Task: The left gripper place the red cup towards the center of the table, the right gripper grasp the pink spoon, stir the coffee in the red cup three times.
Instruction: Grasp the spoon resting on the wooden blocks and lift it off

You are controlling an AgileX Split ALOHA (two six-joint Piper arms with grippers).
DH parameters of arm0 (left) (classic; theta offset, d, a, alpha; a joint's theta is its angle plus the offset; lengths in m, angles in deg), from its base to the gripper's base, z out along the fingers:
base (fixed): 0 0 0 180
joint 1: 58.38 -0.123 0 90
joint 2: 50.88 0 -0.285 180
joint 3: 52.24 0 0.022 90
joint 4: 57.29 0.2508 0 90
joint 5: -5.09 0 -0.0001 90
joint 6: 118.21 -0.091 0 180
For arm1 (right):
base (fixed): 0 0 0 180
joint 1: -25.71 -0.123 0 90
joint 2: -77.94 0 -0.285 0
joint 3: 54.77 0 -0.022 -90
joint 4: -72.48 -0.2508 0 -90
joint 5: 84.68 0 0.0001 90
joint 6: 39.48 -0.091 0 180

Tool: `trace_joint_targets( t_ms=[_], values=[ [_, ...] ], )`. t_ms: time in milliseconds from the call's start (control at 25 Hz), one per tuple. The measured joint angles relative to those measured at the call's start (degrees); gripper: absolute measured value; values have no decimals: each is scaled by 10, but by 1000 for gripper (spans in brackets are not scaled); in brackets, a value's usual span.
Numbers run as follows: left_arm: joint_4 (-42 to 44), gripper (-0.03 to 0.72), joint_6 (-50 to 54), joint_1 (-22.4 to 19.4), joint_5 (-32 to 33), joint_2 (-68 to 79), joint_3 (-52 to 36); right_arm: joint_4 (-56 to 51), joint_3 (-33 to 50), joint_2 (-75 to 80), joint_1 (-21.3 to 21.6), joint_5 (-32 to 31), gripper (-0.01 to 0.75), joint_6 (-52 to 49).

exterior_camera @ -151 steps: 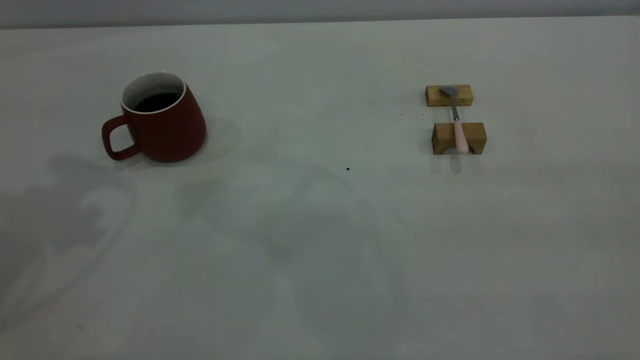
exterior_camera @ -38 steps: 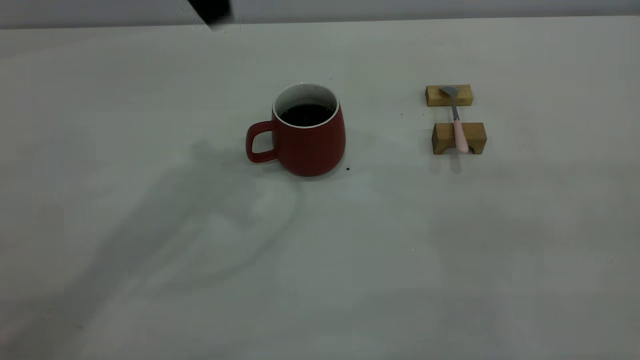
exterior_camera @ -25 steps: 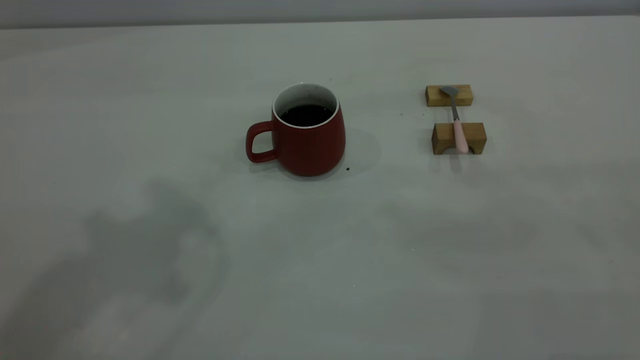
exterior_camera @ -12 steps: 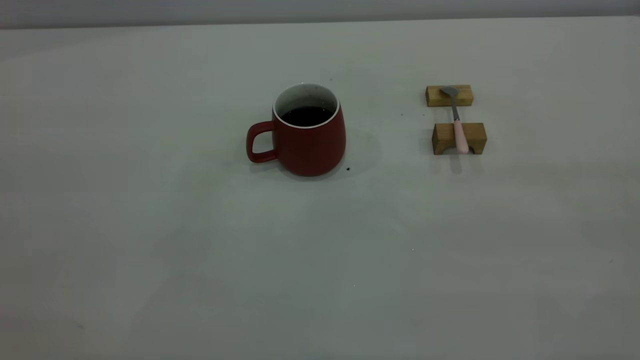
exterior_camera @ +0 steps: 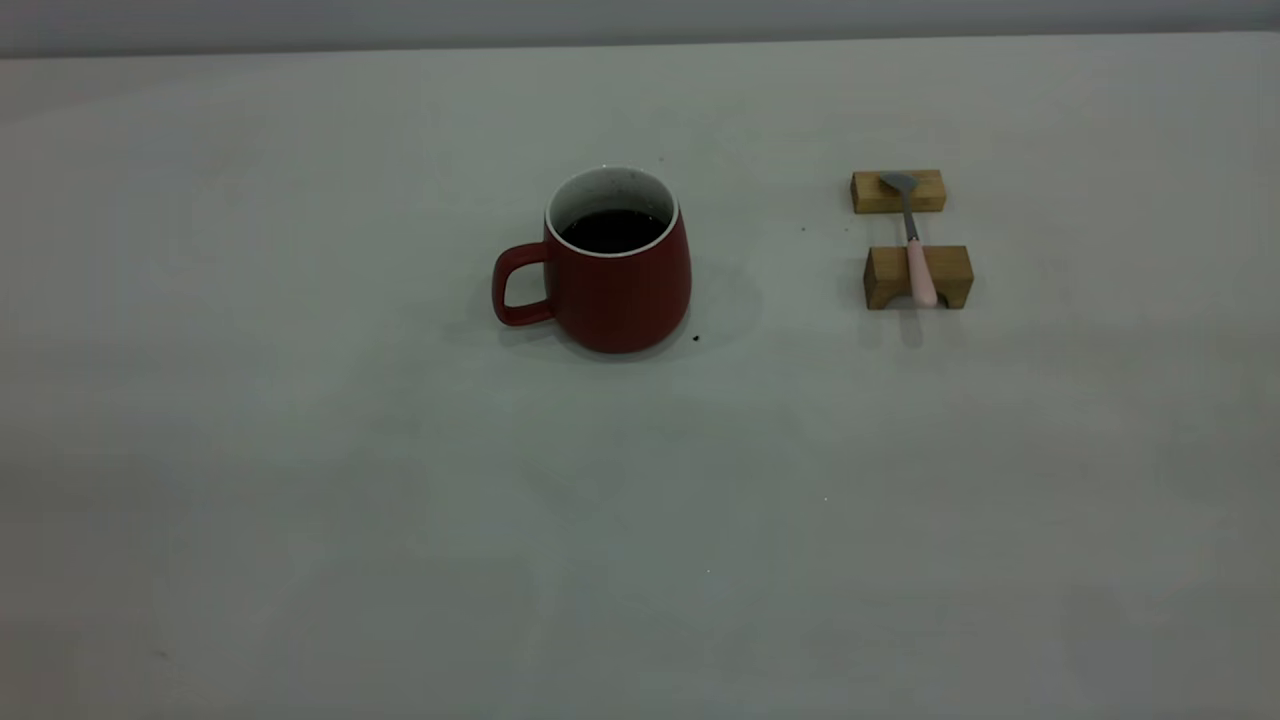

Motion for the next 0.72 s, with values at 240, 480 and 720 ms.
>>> trace_joint_targets(
  t_ms=[240,480,720],
  values=[
    [0,245,-1,0,11,-34,-10,0,0,0,0,0,237,0],
    [-2,245,-1,0,16,-45,-11,0,0,0,0,0,237,0],
    [-2,245,-2,0,16,-45,-11,0,0,0,0,0,237,0]
  ],
)
